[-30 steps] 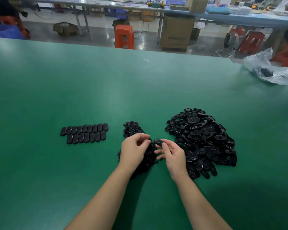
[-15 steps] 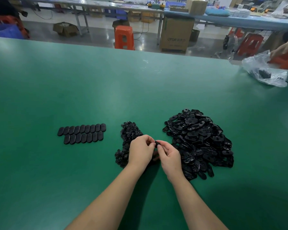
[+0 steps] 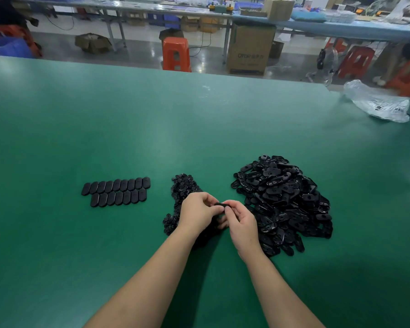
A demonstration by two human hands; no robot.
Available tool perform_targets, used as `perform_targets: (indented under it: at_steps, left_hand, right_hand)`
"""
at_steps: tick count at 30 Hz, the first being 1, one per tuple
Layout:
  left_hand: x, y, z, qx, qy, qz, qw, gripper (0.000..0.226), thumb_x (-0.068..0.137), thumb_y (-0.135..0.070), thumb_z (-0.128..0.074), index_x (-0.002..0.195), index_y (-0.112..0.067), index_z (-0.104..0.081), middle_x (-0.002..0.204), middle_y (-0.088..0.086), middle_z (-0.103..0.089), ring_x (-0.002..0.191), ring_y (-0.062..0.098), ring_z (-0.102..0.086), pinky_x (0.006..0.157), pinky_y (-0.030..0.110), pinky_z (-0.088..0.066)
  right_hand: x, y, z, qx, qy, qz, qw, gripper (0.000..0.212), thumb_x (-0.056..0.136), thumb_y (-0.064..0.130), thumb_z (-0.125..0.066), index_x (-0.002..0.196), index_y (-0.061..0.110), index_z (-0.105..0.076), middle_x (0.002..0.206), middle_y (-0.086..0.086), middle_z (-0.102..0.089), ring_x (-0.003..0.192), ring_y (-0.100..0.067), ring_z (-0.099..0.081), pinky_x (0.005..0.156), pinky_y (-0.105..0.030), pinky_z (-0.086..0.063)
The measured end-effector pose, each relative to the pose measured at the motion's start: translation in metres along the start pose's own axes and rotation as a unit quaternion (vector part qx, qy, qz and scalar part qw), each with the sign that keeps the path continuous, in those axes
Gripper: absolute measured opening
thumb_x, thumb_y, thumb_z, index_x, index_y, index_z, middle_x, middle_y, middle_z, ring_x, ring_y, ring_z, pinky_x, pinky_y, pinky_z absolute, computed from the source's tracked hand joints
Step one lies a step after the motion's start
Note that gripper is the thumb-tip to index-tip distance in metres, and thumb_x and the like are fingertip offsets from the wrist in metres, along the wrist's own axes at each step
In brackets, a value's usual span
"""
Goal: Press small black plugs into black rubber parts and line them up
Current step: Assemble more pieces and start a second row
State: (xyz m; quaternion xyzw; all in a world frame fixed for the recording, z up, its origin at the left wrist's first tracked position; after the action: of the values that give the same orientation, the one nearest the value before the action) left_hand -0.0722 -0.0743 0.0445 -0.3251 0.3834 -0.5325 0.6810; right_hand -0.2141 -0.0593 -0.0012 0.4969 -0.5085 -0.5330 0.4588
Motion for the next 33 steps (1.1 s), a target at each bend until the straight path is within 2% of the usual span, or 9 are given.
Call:
perform_targets:
  at_steps: [8, 16, 20, 25, 33]
  left_hand:
    - [-0.001, 0.002, -0.006, -0.055, 0.017, 0.016, 0.998, 0.005, 0.082, -0.017, -0.079, 0.080, -0.019, -0.076, 0.071, -0.001, -0.074, 0.060, 0.015, -0.064, 0.066, 0.038, -0.059]
    - [-0.002, -0.003, -0.005, 0.003, 0.010, -0.002, 1.000, 0.006, 0.084, -0.020, -0.073, 0.078, -0.023, -0.074, 0.071, -0.006, -0.072, 0.055, 0.008, -0.060, 0.062, 0.030, -0.057]
    - [-0.003, -0.007, -0.005, 0.027, 0.005, -0.010, 1.000, 0.005, 0.083, -0.021, -0.073, 0.079, -0.021, -0.072, 0.073, -0.007, -0.071, 0.057, 0.009, -0.059, 0.063, 0.028, -0.055]
    - [-0.006, -0.012, -0.006, 0.055, -0.001, -0.019, 0.998, 0.003, 0.085, -0.021, -0.071, 0.083, -0.018, -0.072, 0.076, -0.006, -0.070, 0.067, 0.014, -0.063, 0.068, 0.031, -0.056]
    - [-0.012, -0.017, -0.007, 0.062, -0.003, -0.020, 0.998, 0.005, 0.086, -0.019, -0.068, 0.086, -0.015, -0.069, 0.081, 0.000, -0.071, 0.072, 0.023, -0.070, 0.074, 0.040, -0.059]
  right_hand:
    - [0.000, 0.000, 0.002, -0.007, -0.005, 0.011, 1.000, 0.014, 0.101, 0.007, -0.057, 0.097, 0.017, -0.066, 0.069, 0.005, -0.068, 0.060, -0.009, -0.058, 0.056, -0.024, -0.051]
    - [0.001, 0.000, 0.004, -0.041, -0.011, 0.017, 0.999, 0.017, 0.101, 0.011, -0.057, 0.094, 0.024, -0.066, 0.073, 0.005, -0.070, 0.061, -0.008, -0.058, 0.056, -0.022, -0.050]
    - [0.000, 0.000, 0.005, -0.039, -0.012, 0.016, 0.999, 0.018, 0.101, 0.011, -0.057, 0.096, 0.024, -0.067, 0.081, 0.004, -0.073, 0.066, -0.006, -0.061, 0.058, -0.022, -0.051]
    - [0.001, 0.000, 0.005, -0.040, -0.014, 0.013, 0.999, 0.017, 0.100, 0.010, -0.058, 0.097, 0.024, -0.068, 0.091, 0.003, -0.076, 0.082, -0.007, -0.068, 0.074, -0.025, -0.053]
    - [0.003, -0.005, 0.005, -0.034, -0.010, 0.001, 0.999, 0.013, 0.100, 0.011, -0.059, 0.098, 0.020, -0.068, 0.091, -0.001, -0.075, 0.079, -0.008, -0.064, 0.078, -0.035, -0.050]
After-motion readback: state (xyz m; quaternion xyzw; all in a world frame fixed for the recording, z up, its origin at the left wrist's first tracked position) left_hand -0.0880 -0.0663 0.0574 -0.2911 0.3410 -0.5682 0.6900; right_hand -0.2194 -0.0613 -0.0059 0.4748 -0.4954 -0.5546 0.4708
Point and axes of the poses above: each hand's wrist, its own x-axis towards the middle knuckle, its own z-axis out of the back of the hand, y = z × x, the point moved 5 cm from there along x, towards the middle knuckle
